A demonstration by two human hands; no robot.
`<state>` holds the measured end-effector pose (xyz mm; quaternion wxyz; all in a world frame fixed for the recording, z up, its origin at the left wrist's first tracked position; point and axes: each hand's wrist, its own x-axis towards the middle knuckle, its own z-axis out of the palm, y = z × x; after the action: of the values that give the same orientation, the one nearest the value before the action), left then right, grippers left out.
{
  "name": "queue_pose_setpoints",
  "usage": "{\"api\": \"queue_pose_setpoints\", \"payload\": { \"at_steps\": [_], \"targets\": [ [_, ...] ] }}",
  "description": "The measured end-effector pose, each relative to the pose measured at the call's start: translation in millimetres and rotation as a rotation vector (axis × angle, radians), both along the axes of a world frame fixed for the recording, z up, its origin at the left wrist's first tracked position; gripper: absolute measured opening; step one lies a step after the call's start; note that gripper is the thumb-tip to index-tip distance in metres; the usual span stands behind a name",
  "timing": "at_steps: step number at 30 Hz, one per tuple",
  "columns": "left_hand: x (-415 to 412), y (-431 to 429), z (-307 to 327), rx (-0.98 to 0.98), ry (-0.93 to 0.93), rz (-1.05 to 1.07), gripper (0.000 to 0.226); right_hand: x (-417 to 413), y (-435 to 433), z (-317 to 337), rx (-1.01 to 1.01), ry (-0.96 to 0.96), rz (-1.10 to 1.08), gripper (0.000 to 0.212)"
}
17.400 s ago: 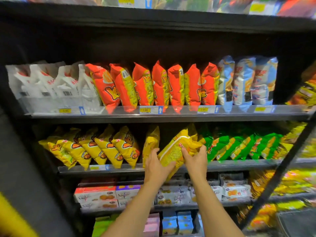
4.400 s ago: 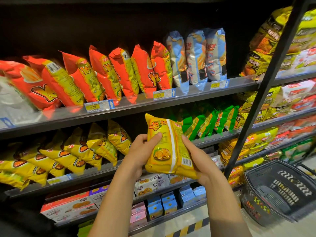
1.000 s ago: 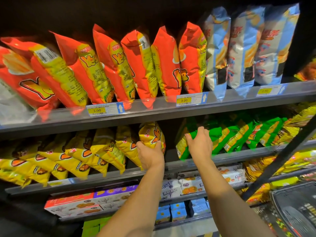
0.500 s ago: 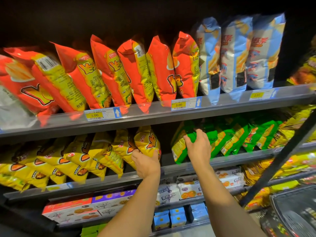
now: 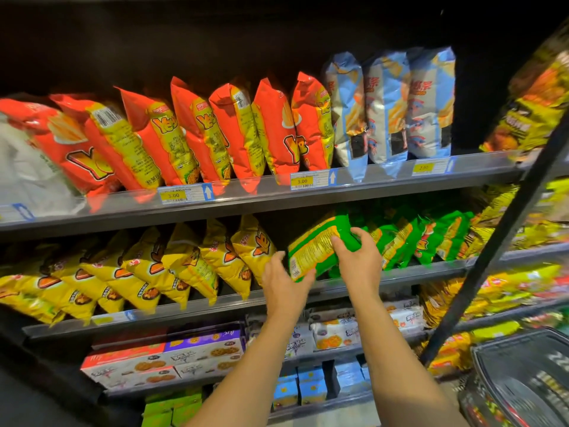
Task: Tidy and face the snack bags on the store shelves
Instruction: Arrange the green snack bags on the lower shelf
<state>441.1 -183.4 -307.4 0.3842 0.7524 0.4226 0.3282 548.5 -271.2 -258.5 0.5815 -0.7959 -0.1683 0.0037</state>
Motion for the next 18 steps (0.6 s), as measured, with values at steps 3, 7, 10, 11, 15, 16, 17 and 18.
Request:
{"api": "queue_pose_setpoints", "payload": {
  "at_steps": [3,7,10,11,15,16,17,18],
  "targets": [
    [-1,-36,0,0.24,0.179,-0.135,0.105,-11,-28,3,0.026,0.055,0.045,0.057],
    [-8,-75,6,0.443,0.37,-0.108,0.116,-27,-68,8,0.075,0.097,0.1,0.052],
    [-22,-92,11,0.497,0.386,-0.095,0.107,-44,-95,15,0.157,0.122,0.142,0.051],
    [-29,-96,12,0.498,0.372,-0.1,0.104,-48,-102,15,0.17,0.135,0.157,0.052],
    [-53,-106,26,0.341,0.27,-0.132,0.084,-64,-121,23,0.192,0.246,0.216,0.068],
    [-59,-106,31,0.262,0.242,-0.156,0.077,-67,-124,25,0.205,0.278,0.215,0.067],
    [-63,-104,36,0.167,0.21,-0.188,0.07,-69,-126,25,0.233,0.314,0.214,0.062],
    [-69,-101,41,0.064,0.177,-0.23,0.064,-71,-127,24,0.267,0.351,0.218,0.056]
  ]
}}
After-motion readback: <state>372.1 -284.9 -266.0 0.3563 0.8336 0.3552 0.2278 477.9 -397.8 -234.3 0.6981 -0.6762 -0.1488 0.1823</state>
